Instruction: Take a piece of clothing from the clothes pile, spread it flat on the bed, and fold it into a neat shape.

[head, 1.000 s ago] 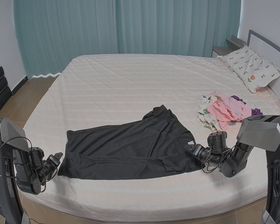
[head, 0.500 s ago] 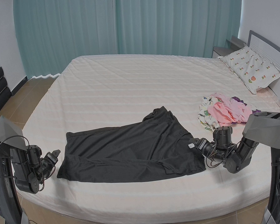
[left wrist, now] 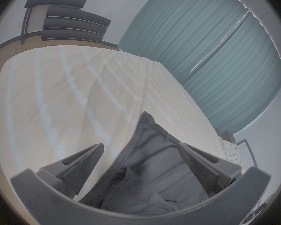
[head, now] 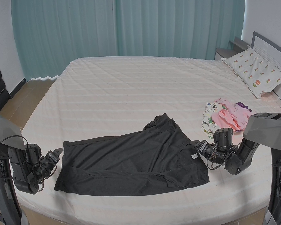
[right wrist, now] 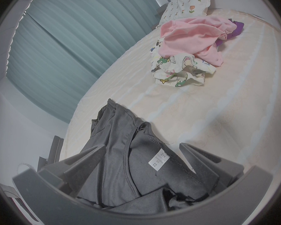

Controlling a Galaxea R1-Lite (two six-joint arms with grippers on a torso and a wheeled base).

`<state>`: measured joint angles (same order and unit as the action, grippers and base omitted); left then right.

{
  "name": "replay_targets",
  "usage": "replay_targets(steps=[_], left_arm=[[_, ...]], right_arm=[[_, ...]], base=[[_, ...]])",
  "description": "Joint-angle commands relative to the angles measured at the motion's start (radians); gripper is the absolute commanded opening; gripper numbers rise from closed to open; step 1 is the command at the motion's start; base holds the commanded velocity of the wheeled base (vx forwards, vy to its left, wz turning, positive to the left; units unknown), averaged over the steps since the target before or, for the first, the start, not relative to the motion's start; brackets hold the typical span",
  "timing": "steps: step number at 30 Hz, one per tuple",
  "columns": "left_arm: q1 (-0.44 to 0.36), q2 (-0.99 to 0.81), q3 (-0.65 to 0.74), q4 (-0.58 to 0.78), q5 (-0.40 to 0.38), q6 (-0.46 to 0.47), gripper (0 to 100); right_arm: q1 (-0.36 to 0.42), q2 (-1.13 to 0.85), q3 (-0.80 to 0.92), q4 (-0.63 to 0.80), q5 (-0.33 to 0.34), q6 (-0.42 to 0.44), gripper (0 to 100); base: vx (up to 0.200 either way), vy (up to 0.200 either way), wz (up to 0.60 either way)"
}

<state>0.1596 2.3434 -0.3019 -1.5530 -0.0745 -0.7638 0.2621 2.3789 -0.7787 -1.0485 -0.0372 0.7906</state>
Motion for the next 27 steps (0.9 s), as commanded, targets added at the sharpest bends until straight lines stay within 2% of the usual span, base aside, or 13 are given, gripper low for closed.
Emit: replay_targets(steps=[1, 3, 8, 9, 10, 14, 27], left_arm=[[-0.015, -0.013, -0.006, -0.018, -0.005, 0.005, 100], [-0.022, -0.012, -0.009, -0.018, -0.011, 0.034, 100], [-0.040, 0.007, -0.016, -0.010, -0.036, 0.198, 100], [-0.040, 0.010, -0.017, -0.009, -0.038, 0.207, 100], [-0.046, 0.025, -0.037, -0.009, -0.047, 0.253, 100], [-0.066, 0.033, -0.082, 0.039, -0.056, 0.337, 100], [-0.081, 0.068, -0.042, 0.036, -0.057, 0.365, 100]], right_arm=[[0.008, 0.019, 0.004, -0.001, 0.002, -0.002, 100], [0.012, 0.020, 0.006, -0.001, 0.000, -0.002, 100], [0.012, 0.016, 0.021, -0.002, 0.000, -0.013, 100], [0.012, 0.016, 0.021, -0.002, 0.000, -0.013, 100], [0.012, 0.019, 0.021, -0.002, 0.000, -0.014, 100], [0.019, 0.022, 0.022, -0.002, -0.001, -0.014, 100], [0.020, 0.022, 0.032, -0.002, -0.003, -0.030, 100]], base=[[0.000, 0.000, 0.00], [0.000, 0.000, 0.00], [0.000, 0.000, 0.00], [0.000, 0.000, 0.00], [0.000, 0.000, 0.00], [0.000, 0.000, 0.00], [0.000, 0.000, 0.00]])
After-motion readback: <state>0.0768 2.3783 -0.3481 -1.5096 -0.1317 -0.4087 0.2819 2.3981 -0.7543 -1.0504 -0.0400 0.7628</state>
